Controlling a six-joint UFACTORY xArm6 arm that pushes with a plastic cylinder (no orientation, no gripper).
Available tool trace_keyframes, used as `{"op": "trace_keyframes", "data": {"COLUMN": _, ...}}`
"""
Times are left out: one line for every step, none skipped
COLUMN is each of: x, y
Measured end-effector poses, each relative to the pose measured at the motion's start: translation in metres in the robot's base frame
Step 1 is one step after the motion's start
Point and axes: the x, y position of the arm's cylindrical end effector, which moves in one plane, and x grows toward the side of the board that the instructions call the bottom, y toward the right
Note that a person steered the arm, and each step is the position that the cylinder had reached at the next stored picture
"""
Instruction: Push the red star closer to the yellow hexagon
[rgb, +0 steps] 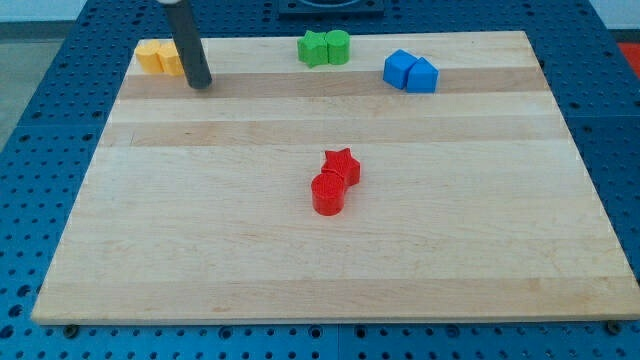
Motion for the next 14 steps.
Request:
{"op": "trace_keyframes", "data": {"x": 0.03, "y": 0.062}}
{"op": "trace_keyframes", "data": {"x": 0.052, "y": 0.155}}
{"op": "trace_keyframes", "data": {"x": 0.098, "y": 0.223}}
{"op": "trace_keyframes", "data": {"x": 0.144, "y": 0.282}}
{"op": "trace_keyframes", "data": {"x": 0.175, "y": 0.28}}
{"op": "trace_keyframes", "data": {"x": 0.177, "y": 0.251}}
{"op": "trace_keyframes", "data": {"x": 0.177, "y": 0.225}}
{"op": "trace_keyframes", "data": {"x": 0.168, "y": 0.203}}
{"op": "trace_keyframes", "data": {"x": 0.156, "y": 0.178}}
{"op": "trace_keyframes", "data": {"x": 0.147, "y": 0.151}}
{"op": "trace_keyframes", "data": {"x": 0.143, "y": 0.148}}
{"op": "trace_keyframes", "data": {"x": 0.143, "y": 0.161}}
{"op": "trace_keyframes", "data": {"x": 0.141, "y": 0.171}}
{"op": "trace_keyframes", "data": {"x": 0.131, "y": 0.171}}
